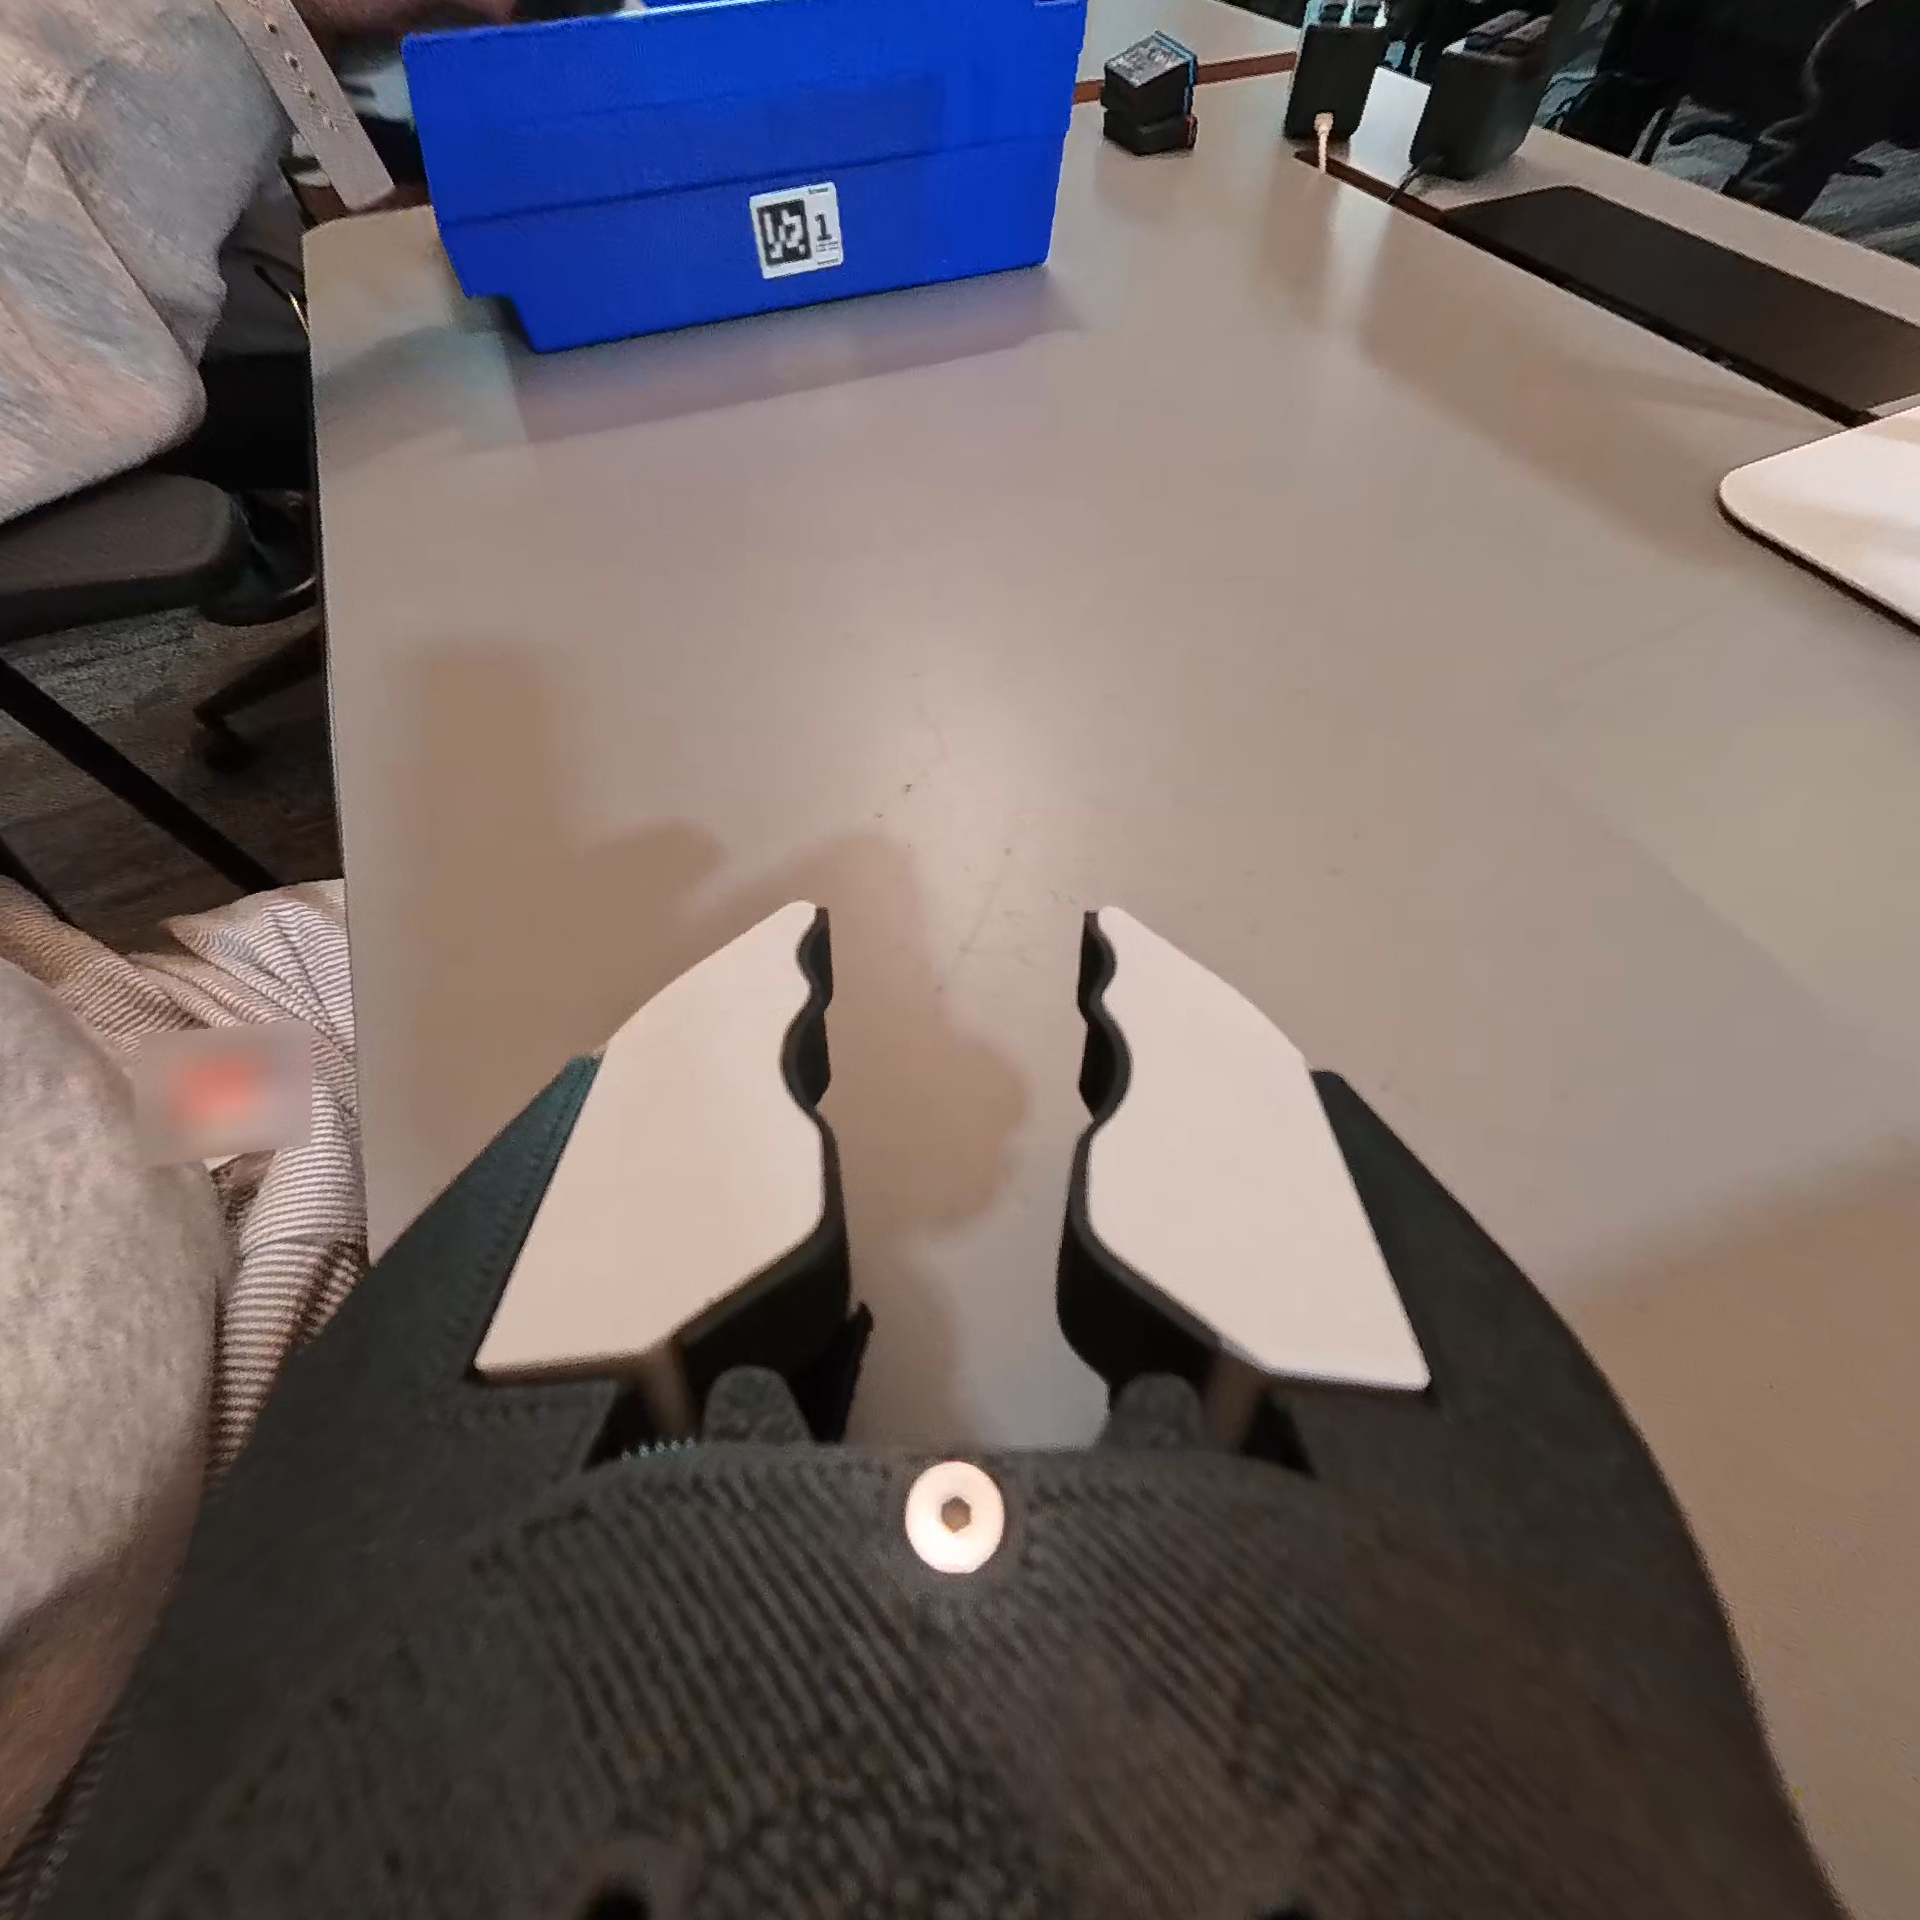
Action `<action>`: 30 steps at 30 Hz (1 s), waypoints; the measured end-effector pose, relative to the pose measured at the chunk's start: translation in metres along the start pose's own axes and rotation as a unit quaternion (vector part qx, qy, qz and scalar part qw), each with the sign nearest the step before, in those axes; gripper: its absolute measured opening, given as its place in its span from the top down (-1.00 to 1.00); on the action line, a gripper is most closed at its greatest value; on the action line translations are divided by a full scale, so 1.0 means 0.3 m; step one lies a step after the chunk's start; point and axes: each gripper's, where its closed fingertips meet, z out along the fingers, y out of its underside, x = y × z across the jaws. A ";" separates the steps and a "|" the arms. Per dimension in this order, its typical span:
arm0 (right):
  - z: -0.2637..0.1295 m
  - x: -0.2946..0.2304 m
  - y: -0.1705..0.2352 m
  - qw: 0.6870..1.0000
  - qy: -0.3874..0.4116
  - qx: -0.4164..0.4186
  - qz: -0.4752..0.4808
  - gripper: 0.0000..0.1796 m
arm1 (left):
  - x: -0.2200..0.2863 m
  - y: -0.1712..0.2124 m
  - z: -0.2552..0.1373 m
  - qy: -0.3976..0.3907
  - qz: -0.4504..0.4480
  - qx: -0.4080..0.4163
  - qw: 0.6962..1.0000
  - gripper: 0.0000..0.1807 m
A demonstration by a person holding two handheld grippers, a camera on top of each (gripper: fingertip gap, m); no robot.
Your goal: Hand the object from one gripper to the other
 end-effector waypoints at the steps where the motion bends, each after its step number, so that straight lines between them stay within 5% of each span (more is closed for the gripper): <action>1: 0.002 -0.001 0.001 1.000 0.001 -0.002 -0.002 0.48 | 0.009 -0.032 -0.026 0.007 -0.005 0.026 1.000 0.78; 11: 0.010 -0.006 0.008 1.000 0.008 -0.012 -0.019 0.50 | 0.185 -0.307 -0.393 0.090 0.015 0.290 0.953 0.94; 19: 0.014 -0.020 0.005 0.999 0.016 -0.011 -0.043 0.50 | 0.221 -0.359 -0.525 0.073 0.042 0.379 0.922 0.95; 24: 0.021 -0.024 -0.020 0.999 0.018 0.009 -0.033 0.51 | 0.370 -0.384 -0.592 0.185 0.041 0.419 0.888 0.96; 30: 0.010 0.011 -0.164 0.994 0.041 0.098 0.036 0.46 | 0.768 -0.338 -0.538 0.343 0.104 0.410 0.838 0.95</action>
